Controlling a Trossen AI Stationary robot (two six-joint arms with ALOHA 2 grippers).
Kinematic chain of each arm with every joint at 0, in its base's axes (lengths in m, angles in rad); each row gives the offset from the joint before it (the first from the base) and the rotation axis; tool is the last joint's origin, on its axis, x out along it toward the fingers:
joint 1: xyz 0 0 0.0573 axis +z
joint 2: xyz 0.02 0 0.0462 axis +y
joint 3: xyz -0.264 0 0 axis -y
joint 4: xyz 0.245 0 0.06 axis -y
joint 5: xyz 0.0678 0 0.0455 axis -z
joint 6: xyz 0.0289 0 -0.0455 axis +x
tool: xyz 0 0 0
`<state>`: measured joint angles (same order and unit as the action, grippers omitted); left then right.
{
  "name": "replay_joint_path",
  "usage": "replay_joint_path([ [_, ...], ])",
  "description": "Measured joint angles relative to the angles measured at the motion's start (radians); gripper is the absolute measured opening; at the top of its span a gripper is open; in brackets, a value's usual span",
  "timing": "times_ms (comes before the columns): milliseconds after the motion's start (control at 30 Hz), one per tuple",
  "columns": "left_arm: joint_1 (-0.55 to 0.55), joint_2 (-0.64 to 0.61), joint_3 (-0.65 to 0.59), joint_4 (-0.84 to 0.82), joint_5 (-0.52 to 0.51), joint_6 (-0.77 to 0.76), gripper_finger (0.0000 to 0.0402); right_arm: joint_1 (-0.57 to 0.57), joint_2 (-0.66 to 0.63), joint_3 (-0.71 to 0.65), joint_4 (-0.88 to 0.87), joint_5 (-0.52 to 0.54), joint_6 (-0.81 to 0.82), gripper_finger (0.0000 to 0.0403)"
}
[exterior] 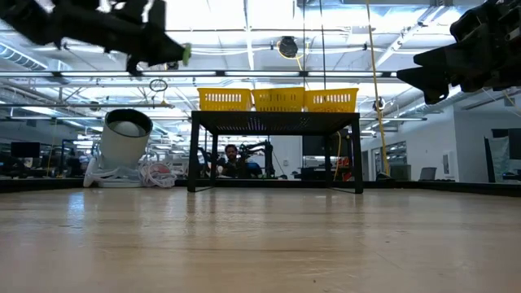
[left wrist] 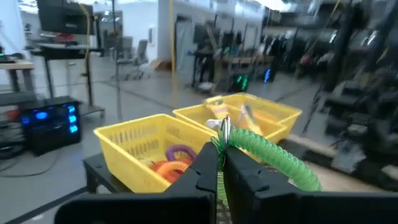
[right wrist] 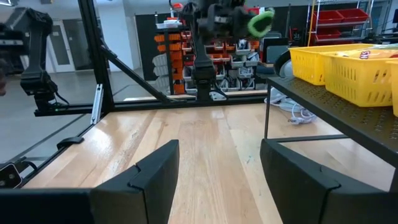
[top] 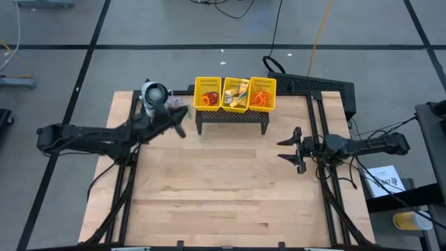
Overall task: Pick & Place Office Desk Supplies
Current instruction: Put the green spring keychain into the left yellow bin on the shelf
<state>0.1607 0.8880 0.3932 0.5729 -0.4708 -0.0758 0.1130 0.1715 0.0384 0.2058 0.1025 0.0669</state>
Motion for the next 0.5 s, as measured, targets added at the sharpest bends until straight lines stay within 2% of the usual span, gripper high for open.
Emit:
replay_joint_path([
  [267, 0.154, 0.211, 0.31, -0.236, 0.008, 0.027, 0.0016, 0.0, 0.0, 0.0, 0.0, 0.0, 0.0, 0.0215],
  [500, 0.232, 0.444, 0.469, -0.273, 0.061, 0.025, 0.0006, 0.0, 0.0, 0.0, 0.0, 0.0, 0.0, 0.0215],
])
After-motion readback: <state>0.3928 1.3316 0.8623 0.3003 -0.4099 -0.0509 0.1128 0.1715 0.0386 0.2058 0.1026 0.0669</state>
